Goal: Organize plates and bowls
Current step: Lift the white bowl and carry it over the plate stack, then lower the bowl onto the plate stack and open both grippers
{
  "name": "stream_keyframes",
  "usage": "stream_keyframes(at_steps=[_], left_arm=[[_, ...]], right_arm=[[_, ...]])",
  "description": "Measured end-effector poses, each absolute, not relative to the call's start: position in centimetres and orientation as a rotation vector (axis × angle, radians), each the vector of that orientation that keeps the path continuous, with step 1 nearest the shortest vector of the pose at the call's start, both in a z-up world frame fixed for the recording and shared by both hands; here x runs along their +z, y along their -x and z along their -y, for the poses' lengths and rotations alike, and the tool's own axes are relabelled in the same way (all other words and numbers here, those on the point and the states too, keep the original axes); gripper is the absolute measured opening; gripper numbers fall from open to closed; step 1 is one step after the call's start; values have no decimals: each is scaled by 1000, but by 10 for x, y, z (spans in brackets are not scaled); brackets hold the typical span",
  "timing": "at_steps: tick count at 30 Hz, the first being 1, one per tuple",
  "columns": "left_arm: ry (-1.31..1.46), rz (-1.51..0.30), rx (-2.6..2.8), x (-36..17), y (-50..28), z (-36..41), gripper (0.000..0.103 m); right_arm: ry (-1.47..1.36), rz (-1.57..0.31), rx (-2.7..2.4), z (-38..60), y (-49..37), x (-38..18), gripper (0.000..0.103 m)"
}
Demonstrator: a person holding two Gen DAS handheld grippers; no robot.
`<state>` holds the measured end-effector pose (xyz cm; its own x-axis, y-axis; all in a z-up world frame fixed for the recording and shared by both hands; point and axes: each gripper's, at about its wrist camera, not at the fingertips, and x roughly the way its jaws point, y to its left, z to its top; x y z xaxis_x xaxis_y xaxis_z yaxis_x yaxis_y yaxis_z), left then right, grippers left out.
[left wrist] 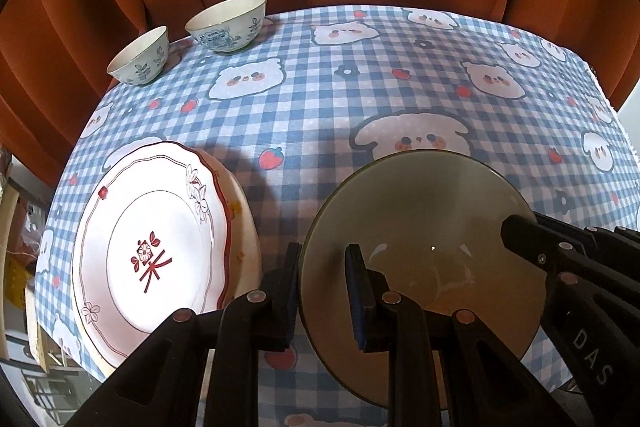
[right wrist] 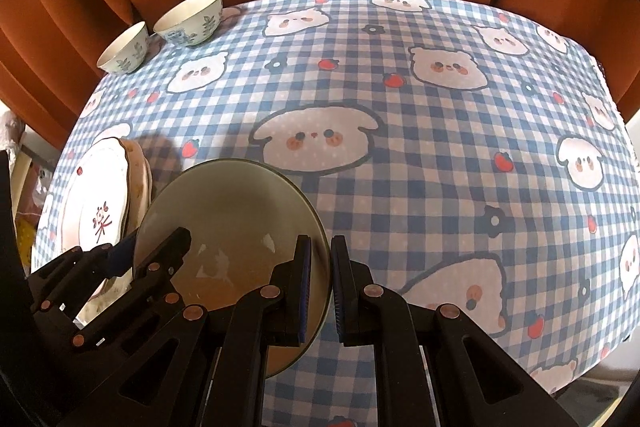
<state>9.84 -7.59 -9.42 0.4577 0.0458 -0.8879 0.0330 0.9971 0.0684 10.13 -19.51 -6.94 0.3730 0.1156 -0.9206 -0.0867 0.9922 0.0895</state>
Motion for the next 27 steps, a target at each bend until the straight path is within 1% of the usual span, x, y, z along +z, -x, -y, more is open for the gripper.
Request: stream_keyframes(at_steps=[4, 7, 8, 9, 13, 21, 27], left_arm=[[-70, -1096, 4, -95, -100, 76, 32], [-76, -1093, -12, -94, -99, 79, 46], [-86, -1087, -17, -93, -97, 82, 56], [-93, -1083, -20, -92, -96, 83, 64], [-97, -1082, -37, -90, -94, 85, 66], [-84, -1073, -55, -79, -92, 77, 75], [-76, -1058, -82, -64, -98, 66, 77]], right_arm=[[-24, -1181, 130, 195, -103, -70, 13], [-22, -1186, 131, 195, -104, -71, 13], [-23, -1189, 134, 195, -104, -71, 13], [-21, -1194, 137, 195, -105, -72, 13], [2, -1200, 142, 193, -106, -73, 13], [15, -1186, 126, 192, -104, -66, 13], [32, -1150, 94, 187, -103, -49, 14]])
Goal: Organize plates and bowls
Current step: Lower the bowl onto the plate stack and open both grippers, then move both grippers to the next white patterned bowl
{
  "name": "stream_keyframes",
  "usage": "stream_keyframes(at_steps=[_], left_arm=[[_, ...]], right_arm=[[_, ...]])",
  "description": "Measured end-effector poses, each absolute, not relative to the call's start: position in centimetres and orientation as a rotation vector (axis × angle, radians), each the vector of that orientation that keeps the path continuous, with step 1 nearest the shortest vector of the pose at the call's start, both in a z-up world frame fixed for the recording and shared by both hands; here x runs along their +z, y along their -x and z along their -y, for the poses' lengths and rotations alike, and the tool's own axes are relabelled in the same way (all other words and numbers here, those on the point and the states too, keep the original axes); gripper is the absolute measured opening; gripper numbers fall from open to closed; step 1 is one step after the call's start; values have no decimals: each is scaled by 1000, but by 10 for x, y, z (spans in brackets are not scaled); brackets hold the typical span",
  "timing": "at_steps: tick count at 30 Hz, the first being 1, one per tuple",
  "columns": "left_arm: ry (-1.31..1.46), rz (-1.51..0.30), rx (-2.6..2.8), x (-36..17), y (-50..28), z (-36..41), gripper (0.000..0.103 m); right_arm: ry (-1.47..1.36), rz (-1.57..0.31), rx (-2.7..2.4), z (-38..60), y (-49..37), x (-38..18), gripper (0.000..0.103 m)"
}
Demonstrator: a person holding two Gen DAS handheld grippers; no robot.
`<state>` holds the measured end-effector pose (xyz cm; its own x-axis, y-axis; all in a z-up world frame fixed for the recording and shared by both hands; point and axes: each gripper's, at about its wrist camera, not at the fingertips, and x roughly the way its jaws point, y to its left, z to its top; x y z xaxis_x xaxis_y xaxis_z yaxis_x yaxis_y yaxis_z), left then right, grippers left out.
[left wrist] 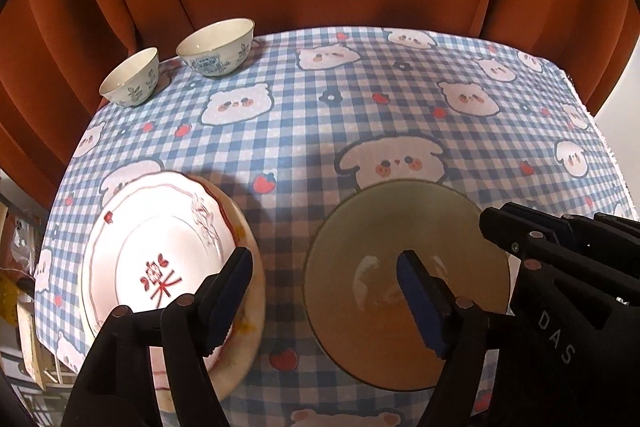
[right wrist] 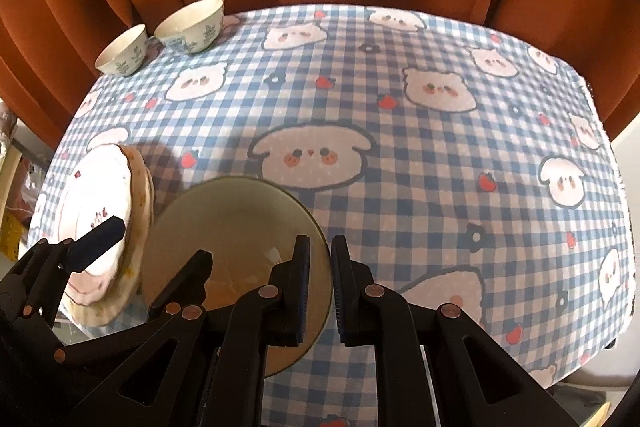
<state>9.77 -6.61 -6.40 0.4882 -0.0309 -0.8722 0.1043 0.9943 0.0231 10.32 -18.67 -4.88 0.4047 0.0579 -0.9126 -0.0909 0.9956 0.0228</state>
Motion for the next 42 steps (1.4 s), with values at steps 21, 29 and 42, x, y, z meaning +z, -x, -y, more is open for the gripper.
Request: stream_keyframes(at_steps=[21, 29, 42], left_arm=[[-38, -1024, -100, -28, -149, -62, 78], [-33, -1004, -94, -25, -175, -124, 79], [-16, -989, 0, -16, -238, -200, 88]], right_arm=[[14, -1045, 38, 77, -136, -5, 70], [7, -1026, 26, 13, -160, -4, 72], [11, -965, 24, -67, -222, 2, 72]])
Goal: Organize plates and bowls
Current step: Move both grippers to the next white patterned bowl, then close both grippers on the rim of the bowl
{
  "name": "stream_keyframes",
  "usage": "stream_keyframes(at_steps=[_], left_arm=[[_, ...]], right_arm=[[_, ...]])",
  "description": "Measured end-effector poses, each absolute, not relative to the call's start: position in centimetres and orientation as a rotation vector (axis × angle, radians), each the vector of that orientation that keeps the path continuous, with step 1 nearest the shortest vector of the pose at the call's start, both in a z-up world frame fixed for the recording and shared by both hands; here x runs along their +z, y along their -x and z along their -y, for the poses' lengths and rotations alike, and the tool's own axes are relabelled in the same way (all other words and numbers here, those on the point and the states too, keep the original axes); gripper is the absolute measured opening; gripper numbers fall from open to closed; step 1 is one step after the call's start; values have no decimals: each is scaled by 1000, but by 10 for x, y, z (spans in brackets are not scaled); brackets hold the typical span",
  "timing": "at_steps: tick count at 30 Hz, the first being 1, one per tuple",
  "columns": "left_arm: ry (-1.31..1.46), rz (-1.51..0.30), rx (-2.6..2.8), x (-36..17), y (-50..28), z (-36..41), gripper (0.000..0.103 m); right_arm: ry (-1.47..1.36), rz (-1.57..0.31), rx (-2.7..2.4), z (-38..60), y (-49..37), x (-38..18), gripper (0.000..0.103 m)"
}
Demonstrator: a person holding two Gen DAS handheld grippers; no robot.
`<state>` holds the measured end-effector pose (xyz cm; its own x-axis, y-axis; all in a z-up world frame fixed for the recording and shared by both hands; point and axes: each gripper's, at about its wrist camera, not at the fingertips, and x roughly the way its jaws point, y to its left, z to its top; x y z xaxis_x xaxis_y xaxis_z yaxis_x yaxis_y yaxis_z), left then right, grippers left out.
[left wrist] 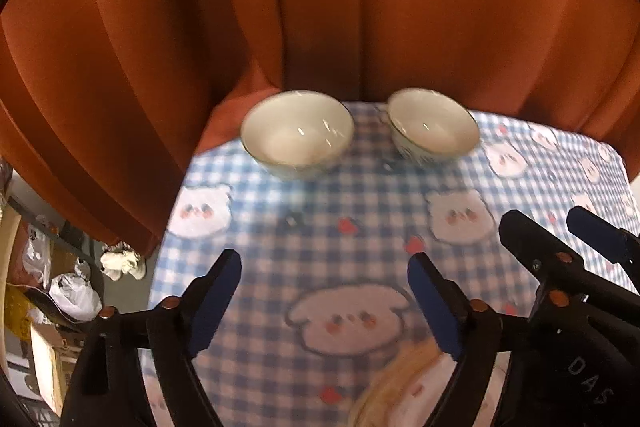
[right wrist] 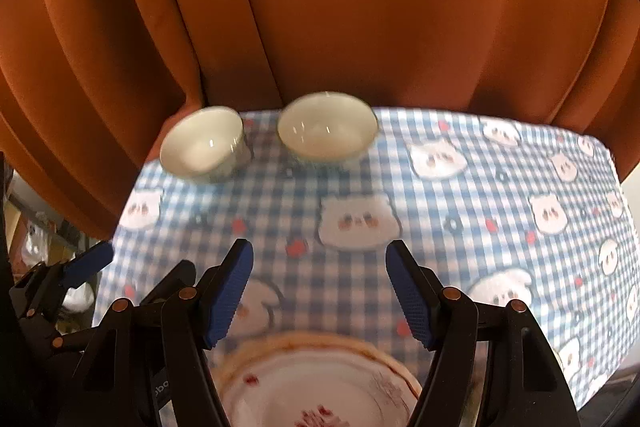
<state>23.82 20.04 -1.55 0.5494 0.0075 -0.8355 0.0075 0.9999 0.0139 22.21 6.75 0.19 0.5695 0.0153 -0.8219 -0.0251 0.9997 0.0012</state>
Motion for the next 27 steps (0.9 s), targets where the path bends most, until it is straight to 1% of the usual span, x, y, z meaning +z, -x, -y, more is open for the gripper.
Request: stream_keyframes(at_steps=[4, 8, 11, 24, 25, 26, 27], left_arm=[[-4, -955, 4, -14, -259, -216, 88], [5, -973, 27, -20, -283, -228, 89], [3, -977, 55, -26, -304, -237, 89], [-33, -946, 72, -58, -375, -254, 86], [-34, -947, 81, -62, -380, -255, 85], [-38, -952, 83, -66, -384, -254, 82], [-43, -958, 87, -69, -387, -254, 78]], right_arm=[[-6, -956, 36, -81, -247, 5, 72], [11, -960, 31, -96, -272, 3, 73], [12, -967, 50, -107, -293, -3, 76], [8, -962, 85, -135, -374, -41, 76], [7, -957, 86, -137, -379, -45, 76], [7, -955, 88, -138, -384, -49, 75], [7, -959, 95, -140, -388, -52, 71]])
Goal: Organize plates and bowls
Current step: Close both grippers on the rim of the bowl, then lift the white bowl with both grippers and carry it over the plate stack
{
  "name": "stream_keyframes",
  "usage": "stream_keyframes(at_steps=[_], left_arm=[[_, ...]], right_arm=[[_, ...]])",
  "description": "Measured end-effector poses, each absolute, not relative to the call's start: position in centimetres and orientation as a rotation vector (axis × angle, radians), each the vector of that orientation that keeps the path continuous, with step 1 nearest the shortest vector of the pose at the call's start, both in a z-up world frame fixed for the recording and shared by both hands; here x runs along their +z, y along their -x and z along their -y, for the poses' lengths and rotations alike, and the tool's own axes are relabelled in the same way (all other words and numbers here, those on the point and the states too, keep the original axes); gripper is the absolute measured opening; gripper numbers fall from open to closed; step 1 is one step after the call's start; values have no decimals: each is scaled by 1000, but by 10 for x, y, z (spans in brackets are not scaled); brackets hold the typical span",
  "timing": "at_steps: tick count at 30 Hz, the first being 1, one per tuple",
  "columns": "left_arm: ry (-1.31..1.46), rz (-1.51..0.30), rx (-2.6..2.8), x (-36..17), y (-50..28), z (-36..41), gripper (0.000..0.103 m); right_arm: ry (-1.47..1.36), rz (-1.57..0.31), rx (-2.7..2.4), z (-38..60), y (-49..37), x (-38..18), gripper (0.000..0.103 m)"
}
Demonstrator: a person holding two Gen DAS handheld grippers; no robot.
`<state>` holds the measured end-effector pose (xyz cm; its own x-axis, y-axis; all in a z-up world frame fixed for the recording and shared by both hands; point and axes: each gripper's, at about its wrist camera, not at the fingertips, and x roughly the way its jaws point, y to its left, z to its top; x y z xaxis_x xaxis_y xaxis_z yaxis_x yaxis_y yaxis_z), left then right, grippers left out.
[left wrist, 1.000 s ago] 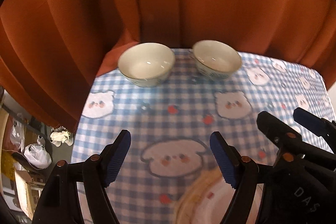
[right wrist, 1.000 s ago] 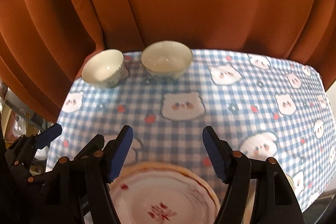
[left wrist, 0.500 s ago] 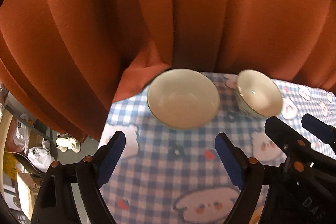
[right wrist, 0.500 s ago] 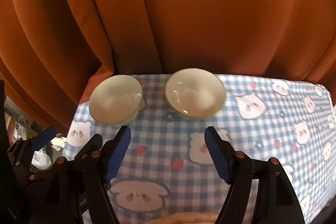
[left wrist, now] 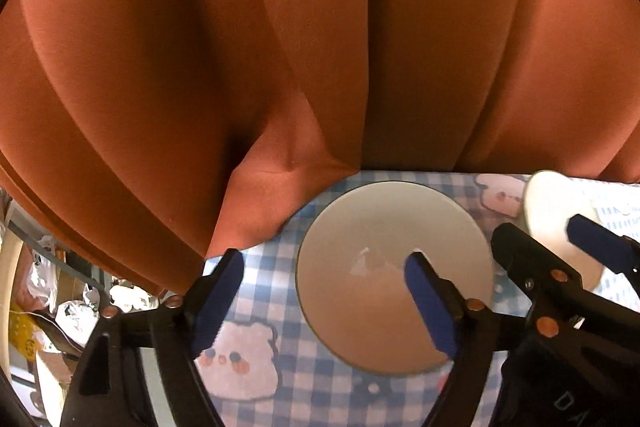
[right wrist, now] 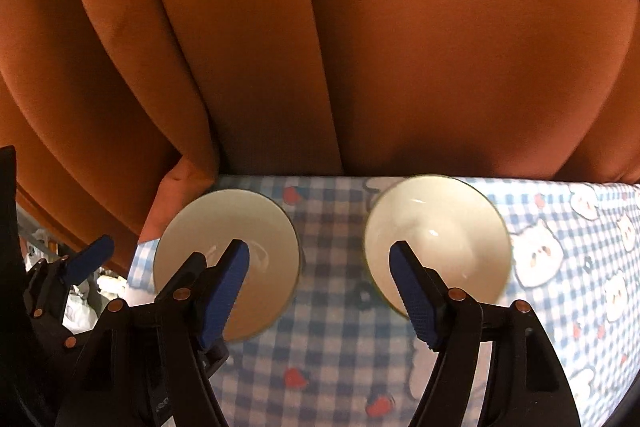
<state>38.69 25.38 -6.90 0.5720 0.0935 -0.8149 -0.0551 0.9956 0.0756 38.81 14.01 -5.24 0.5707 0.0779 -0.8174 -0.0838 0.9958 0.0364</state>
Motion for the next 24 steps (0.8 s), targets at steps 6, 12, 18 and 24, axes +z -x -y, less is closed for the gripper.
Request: stream_keyframes(at_steps=[6, 12, 18, 24], left_arm=[[-49, -987, 100, -88, -399, -257, 54], [-40, -1019, 98, -99, -403, -256, 38], [-48, -1009, 121, -99, -399, -259, 30], [-32, -1029, 114, -100, -399, -260, 30]], right_arm=[[1, -1005, 136, -150, -403, -75, 51], [-5, -1045, 163, -156, -412, -92, 35], [-8, -1061, 163, -158, -418, -101, 21], [0, -1065, 160, -159, -418, -100, 21]])
